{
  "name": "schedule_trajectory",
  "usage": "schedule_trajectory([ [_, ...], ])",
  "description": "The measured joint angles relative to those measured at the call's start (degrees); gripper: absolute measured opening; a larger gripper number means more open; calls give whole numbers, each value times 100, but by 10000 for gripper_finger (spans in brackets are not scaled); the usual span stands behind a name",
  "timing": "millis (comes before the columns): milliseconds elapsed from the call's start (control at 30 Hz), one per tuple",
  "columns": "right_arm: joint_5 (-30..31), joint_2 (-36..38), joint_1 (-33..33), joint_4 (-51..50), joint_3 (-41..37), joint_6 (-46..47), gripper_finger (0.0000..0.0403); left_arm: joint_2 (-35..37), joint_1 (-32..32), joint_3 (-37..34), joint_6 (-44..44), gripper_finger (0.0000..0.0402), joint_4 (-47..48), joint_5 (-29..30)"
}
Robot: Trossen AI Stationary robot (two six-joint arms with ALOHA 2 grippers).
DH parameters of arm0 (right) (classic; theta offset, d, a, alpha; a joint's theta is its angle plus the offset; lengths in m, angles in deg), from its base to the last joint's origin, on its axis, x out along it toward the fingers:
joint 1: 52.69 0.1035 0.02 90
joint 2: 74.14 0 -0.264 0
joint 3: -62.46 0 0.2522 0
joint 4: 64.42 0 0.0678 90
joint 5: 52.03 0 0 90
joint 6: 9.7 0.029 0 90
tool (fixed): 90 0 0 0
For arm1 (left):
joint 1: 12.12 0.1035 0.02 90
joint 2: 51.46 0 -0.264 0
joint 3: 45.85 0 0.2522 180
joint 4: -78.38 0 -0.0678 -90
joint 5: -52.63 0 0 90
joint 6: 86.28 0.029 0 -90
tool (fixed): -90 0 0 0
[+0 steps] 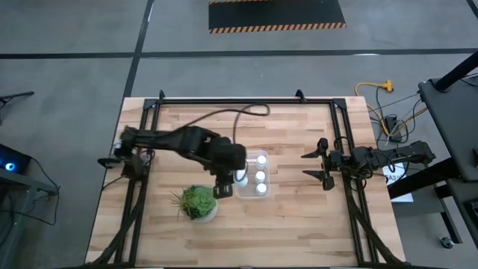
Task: Pick and place pill bottles into a basket
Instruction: Put the white medicine bottle into the transparent bin
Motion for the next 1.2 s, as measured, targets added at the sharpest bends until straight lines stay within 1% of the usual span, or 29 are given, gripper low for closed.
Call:
schedule_trajectory([
  [100,0,0,0,1,0,-6,260,-460,12,295,132,137,291,37],
  [167,0,0,-2,2,0,3,260,-707,11,369,232,137,368,106],
  [367,0,0,-2,2,0,-4,260,-1146,38,304,400,137,425,446],
  [433,0,0,0,0,0,-2,260,-1253,53,260,429,137,390,560],
  [700,2,2,-1,1,0,-4,260,-1694,74,232,721,137,238,579],
  [900,1,4,0,1,0,1,260,-1932,90,162,731,137,-52,557],
  [1200,3,7,-2,2,0,-1,260,-2204,94,71,731,137,-84,516],
])
